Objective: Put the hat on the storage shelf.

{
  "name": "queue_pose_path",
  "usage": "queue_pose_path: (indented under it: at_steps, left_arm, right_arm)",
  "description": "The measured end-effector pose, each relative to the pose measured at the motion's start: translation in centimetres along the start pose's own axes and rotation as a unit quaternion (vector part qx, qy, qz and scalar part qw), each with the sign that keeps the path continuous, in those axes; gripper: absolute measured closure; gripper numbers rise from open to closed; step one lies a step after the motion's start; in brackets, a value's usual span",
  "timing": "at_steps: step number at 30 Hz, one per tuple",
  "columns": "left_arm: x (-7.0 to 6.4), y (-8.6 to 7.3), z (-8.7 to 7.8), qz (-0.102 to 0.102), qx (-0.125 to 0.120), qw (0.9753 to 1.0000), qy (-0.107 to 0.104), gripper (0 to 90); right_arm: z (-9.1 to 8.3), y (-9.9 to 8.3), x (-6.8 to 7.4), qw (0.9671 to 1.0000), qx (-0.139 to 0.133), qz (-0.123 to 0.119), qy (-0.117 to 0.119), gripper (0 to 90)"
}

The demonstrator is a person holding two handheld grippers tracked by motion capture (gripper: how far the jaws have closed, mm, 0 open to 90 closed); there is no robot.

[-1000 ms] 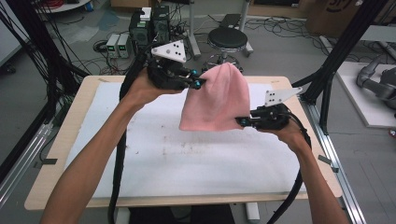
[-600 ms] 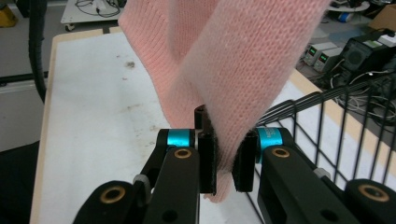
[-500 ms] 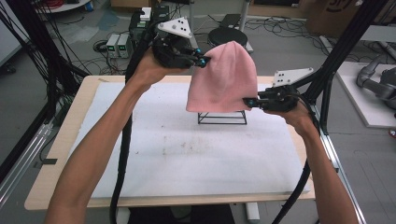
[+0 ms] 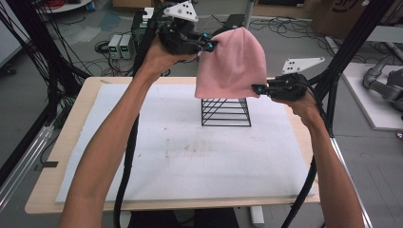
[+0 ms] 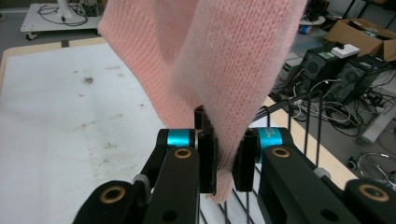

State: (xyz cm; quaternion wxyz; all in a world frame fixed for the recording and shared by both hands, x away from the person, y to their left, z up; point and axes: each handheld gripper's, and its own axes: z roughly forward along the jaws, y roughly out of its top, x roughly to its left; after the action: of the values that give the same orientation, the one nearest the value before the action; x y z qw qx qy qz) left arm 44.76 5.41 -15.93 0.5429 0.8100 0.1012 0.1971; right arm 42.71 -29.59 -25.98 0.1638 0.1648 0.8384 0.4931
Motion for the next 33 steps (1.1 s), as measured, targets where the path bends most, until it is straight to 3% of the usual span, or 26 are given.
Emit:
queue_pose_path:
  at_steps: [5,9,25,33]
  left_arm:
    - [0.5,0.1,0.5,-0.001,-0.011,0.9999,0.010,83.5]
    - [0.7,-0.1,1.1,-0.003,-0.004,0.9999,0.016,83.6]
    - [1.0,-0.6,3.2,-0.003,-0.015,0.9991,0.040,83.6]
    - [1.3,-2.2,4.3,-0.011,-0.028,0.9975,0.064,83.6]
  right_arm:
    - [0.1,0.4,-1.0,0.9999,-0.002,-0.002,-0.012,83.9]
    - [0.3,0.1,-1.6,0.9998,0.001,0.005,-0.021,83.9]
    - [0.7,-0.6,-2.8,0.9981,0.006,0.019,-0.058,83.9]
    - [1.5,-0.9,-3.2,0.9971,0.015,0.017,-0.073,83.9]
